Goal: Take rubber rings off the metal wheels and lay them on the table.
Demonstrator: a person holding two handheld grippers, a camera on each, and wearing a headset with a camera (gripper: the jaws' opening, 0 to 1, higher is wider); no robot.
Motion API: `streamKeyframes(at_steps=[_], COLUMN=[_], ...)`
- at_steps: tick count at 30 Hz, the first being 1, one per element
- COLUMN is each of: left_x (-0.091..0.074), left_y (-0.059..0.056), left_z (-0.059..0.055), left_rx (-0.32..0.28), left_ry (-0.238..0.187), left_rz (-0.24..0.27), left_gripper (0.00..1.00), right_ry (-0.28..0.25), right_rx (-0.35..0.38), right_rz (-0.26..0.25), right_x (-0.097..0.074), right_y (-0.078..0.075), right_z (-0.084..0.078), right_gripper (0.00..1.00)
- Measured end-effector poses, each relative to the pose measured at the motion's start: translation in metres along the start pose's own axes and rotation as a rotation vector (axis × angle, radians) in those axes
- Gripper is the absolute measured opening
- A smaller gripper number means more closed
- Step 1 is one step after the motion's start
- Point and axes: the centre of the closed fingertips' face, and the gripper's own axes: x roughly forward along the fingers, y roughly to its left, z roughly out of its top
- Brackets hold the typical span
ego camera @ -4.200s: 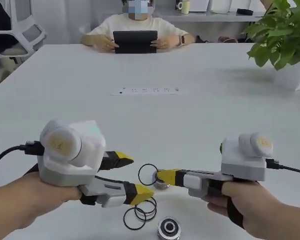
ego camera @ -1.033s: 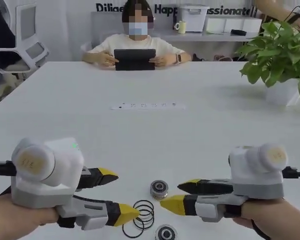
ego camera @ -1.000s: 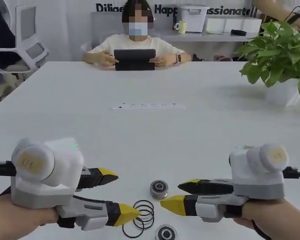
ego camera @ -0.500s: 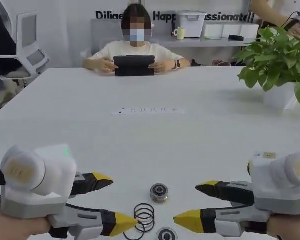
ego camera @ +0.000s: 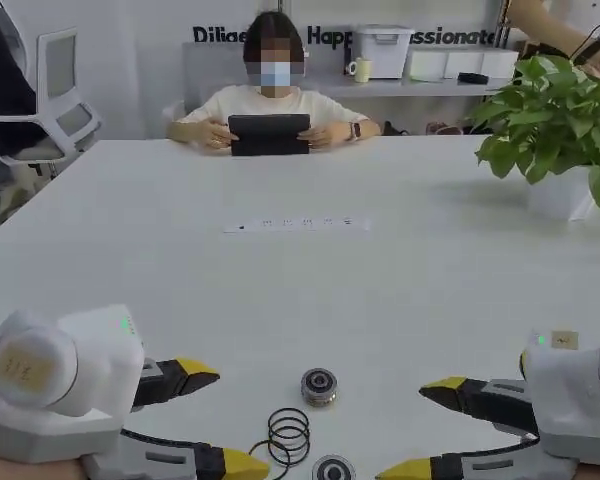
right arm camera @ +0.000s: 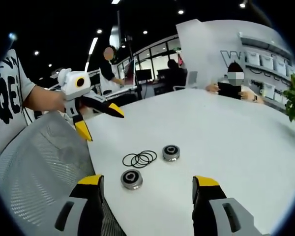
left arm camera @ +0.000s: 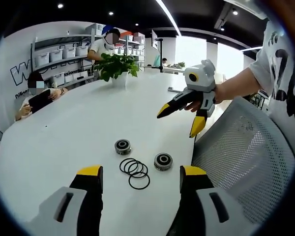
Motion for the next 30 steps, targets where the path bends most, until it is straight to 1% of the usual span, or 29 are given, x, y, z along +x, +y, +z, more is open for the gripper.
streamKeyframes(at_steps=[12, 21, 30], left_x=[-0.006, -0.01, -0.012], left_y=[0.0, 0.002, 0.002], left_z=[-0.007, -0.008, -0.007], left_rx=[-0.013, -0.016, -0.013], left_ry=[0.013, 0.016, 0.021], left_rz=[0.011, 0.026, 0.028], left_gripper=[0.63, 0.64, 0.64], right_ry=[0.036, 0.028, 0.028], right_rx=[-0.047, -0.044, -0.034], right_rz=[-0.001, -0.02, -0.03], right_x=[-0.002, -0.011, -0.014], right_y=[0.002, -0.004, -0.005], right_z=[-0.012, -0.013, -0.018], right_gripper=[0.73, 0.73, 0.73])
